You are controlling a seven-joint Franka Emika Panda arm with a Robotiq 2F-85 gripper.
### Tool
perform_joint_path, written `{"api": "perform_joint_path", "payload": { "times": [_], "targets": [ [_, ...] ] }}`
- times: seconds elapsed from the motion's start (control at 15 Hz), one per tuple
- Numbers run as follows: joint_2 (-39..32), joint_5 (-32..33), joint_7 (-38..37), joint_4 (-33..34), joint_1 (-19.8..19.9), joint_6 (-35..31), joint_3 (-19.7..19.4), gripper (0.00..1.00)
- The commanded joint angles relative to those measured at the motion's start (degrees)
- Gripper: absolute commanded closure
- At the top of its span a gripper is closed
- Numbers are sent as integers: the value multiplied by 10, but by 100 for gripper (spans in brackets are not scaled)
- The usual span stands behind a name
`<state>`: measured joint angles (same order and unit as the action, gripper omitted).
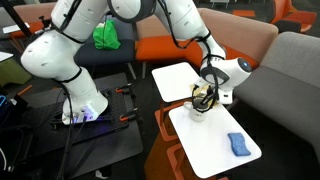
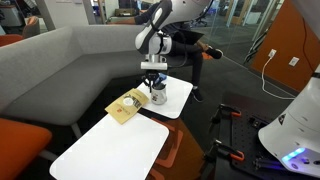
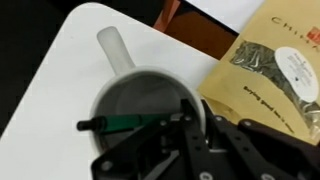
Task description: Move the mug from the right coffee table to the left one
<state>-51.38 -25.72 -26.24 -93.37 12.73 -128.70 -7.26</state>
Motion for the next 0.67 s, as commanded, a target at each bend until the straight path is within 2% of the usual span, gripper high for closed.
{"api": "perform_joint_path", "payload": {
  "times": [0.0,0.27,0.6],
  "targets": [
    [57,9,-16,-32,-31,-9,-8,97],
    [121,52,-26,-49,-87,-10,-13,97],
    [169,121,-19,-82,-160,-20,7,97]
  ]
}}
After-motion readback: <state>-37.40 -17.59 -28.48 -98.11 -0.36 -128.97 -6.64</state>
